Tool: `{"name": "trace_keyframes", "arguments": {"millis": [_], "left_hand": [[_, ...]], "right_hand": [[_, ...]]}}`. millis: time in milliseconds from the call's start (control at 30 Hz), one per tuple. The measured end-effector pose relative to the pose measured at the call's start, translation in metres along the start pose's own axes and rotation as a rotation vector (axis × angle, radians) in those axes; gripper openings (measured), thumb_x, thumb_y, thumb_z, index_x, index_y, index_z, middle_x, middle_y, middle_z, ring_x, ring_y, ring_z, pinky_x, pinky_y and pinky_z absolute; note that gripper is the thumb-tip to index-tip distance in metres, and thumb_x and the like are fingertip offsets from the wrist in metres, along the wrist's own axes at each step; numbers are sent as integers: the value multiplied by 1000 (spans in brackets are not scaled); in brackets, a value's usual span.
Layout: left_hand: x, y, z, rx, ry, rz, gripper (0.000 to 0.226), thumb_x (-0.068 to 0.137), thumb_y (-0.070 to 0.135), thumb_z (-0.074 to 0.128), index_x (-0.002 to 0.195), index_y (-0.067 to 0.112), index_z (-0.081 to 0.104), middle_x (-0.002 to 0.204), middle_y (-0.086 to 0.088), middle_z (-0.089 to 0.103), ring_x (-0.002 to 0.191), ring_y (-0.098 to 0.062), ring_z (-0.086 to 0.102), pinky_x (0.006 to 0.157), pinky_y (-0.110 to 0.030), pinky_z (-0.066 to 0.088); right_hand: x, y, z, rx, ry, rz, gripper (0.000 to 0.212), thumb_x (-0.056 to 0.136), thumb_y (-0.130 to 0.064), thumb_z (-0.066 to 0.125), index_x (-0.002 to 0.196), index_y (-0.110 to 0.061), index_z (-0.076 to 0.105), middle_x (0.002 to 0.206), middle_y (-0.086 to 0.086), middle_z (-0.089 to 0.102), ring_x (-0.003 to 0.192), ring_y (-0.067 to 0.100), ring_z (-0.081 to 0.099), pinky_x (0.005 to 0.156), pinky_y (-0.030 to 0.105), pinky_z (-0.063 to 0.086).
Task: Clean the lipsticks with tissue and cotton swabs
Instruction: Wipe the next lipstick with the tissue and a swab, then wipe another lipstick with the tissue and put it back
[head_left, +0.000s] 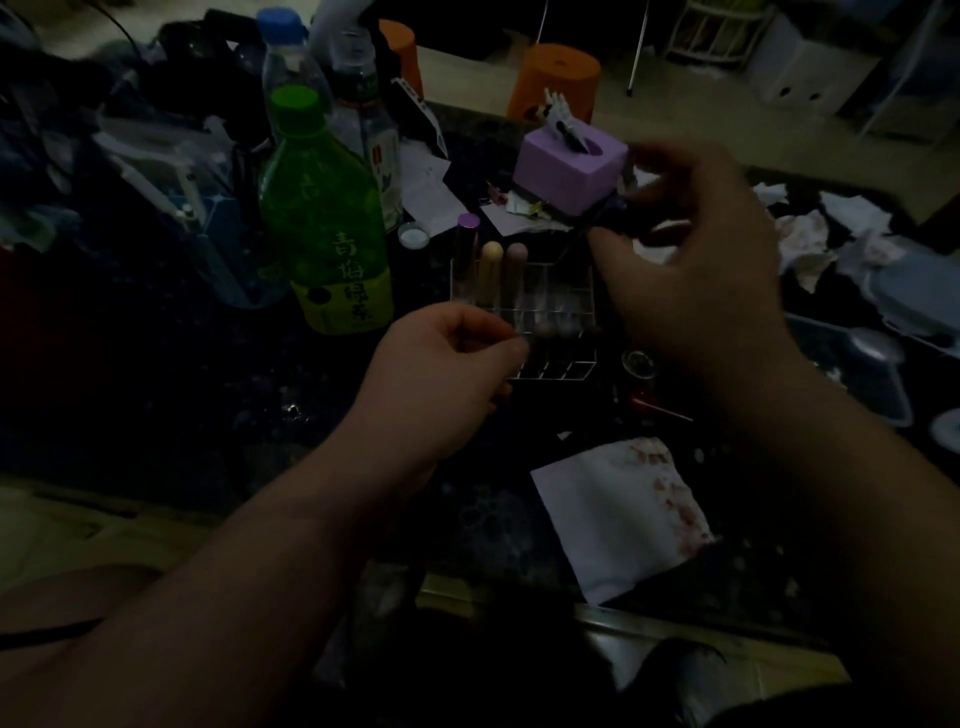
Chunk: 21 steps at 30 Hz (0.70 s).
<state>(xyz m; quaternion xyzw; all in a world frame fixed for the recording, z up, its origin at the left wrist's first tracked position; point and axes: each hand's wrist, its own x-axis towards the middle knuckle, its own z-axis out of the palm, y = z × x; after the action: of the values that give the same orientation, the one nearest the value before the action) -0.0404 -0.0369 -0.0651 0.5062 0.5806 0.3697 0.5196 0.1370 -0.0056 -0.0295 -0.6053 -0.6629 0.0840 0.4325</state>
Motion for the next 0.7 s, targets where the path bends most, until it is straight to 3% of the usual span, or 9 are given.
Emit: {"name": "trace_keyframes", "arguments": {"millis": [100,167,267,367,433,567,633,700], "left_hand": [[-7,0,6,40,-86,63,20,82,24,80,99,28,71,89,8,75,77,-3,71,63,-18,55],[-13,0,13,67,-213,105,33,80,22,82,109,31,69,94,7,76,83,-7,73,75,-28,61],[-23,-2,25,113,-382,195,45,80,11,80,119,28,66,99,7,76,89,-7,74,85,-38,61],[-26,-8,32,174,-377,260,44,82,6,77,118,28,67,100,8,75,89,-11,74,85,-39,60],[-25,-9,34,160,-324,233,43,82,9,78,118,29,67,96,7,76,82,-19,74,80,-44,61],[-16,-6,36,-125,-233,5,23,88,7,72,107,20,70,87,-7,76,71,-23,71,70,-36,57],[-12,-6,40,-228,-254,-69,12,92,10,66,103,12,71,87,-14,74,69,-23,67,68,-36,54],[-10,-8,47,-273,-295,-110,13,95,15,63,102,7,70,85,-16,73,69,-24,65,68,-38,52]], "right_hand": [[-34,-12,-32,5,-123,91,46,82,-23,76,120,-31,51,92,-20,56,84,-7,60,70,3,47],[-58,-11,-42,80,-221,212,49,78,-23,79,117,-36,53,87,-18,61,83,-5,63,70,8,51],[-86,-6,-43,176,-292,305,53,76,-18,82,118,-36,56,85,-14,66,83,-3,66,72,11,53],[-98,-1,-39,292,-270,359,46,79,-10,80,114,-30,58,84,-7,69,78,3,68,68,10,51],[-101,5,-40,331,-271,400,39,79,-12,79,108,-30,61,84,-6,71,80,3,69,71,13,52],[-102,24,-47,263,-481,526,24,76,-25,80,99,-26,71,84,-10,74,81,1,69,75,21,53],[-99,26,-46,258,-551,510,9,79,-27,79,86,-22,76,77,-10,73,71,-2,67,65,13,48],[-95,27,-45,306,-615,511,16,82,-31,75,78,-16,77,62,-7,68,54,-1,59,54,12,42]]}}
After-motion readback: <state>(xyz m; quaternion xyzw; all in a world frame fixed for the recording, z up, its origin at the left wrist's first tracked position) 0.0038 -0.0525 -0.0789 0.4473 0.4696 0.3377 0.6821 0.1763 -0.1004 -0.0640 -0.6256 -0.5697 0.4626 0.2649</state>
